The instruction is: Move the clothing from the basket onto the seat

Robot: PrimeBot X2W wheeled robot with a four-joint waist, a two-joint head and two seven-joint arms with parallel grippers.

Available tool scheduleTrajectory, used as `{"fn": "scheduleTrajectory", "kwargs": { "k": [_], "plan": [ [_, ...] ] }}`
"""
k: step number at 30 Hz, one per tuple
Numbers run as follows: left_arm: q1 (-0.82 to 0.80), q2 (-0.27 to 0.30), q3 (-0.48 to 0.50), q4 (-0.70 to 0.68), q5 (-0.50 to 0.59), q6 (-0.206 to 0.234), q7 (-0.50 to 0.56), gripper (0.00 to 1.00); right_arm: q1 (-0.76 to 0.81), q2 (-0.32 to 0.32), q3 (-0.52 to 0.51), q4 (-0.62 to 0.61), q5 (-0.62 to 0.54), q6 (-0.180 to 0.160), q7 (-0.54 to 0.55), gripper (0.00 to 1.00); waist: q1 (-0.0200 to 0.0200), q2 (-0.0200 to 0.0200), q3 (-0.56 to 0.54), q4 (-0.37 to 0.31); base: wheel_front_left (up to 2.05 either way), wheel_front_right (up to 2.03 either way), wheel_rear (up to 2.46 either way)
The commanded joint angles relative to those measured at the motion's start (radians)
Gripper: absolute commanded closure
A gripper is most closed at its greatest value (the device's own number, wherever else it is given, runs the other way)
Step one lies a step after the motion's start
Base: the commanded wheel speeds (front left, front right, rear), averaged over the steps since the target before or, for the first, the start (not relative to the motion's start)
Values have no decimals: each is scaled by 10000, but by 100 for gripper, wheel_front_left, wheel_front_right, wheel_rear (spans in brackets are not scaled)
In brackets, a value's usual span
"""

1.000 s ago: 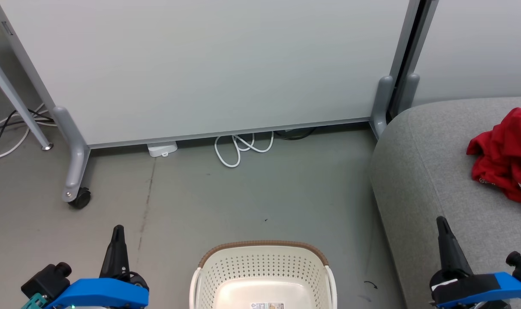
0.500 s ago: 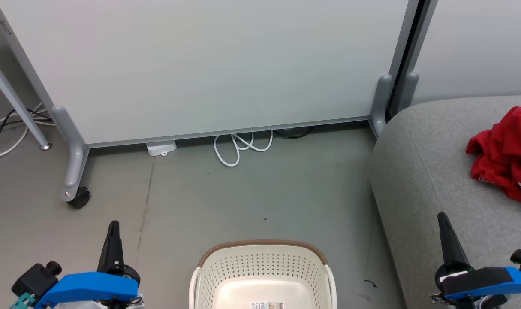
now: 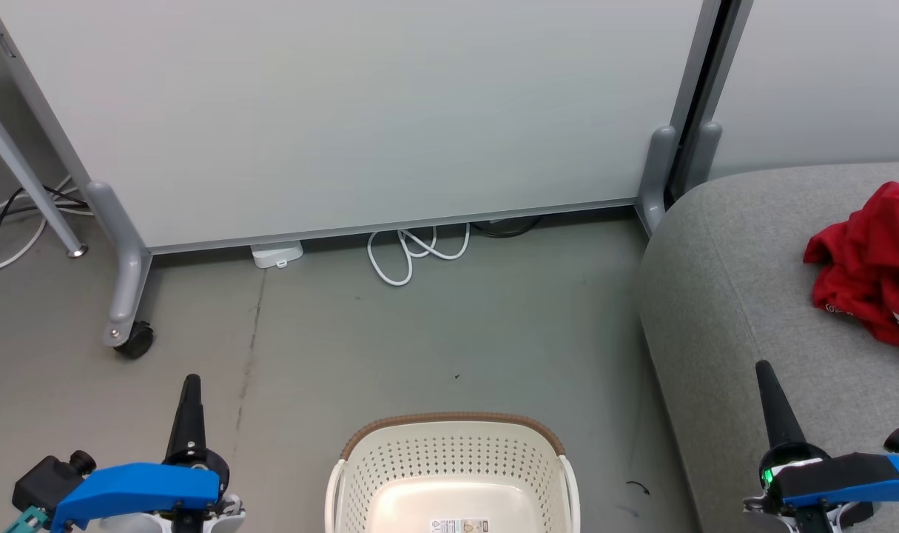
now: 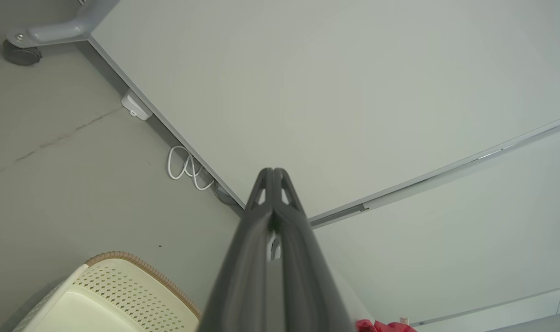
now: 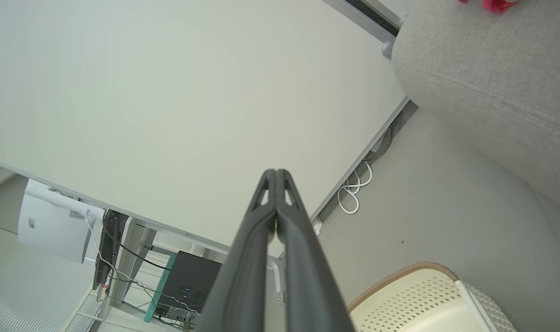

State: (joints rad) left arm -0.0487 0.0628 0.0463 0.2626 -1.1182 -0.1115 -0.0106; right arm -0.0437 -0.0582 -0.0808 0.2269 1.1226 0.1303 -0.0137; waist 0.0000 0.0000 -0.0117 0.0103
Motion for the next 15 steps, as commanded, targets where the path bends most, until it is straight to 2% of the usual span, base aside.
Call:
{"fn": "scheduleTrajectory", "kwargs": {
  "k": [1, 15],
  "plan": [
    [-289, 19, 62, -120, -243, -75, 54, 100, -261, 1, -38, -57, 275, 5, 59, 100, 0, 0, 3, -2, 0, 0, 0],
    [-399, -21, 256, -143, -1592, -119, 404, 100, -388, 28, -130, 10, 1600, 5, 416, 100, 0, 0, 38, -26, 0, 0, 0]
  ]
}}
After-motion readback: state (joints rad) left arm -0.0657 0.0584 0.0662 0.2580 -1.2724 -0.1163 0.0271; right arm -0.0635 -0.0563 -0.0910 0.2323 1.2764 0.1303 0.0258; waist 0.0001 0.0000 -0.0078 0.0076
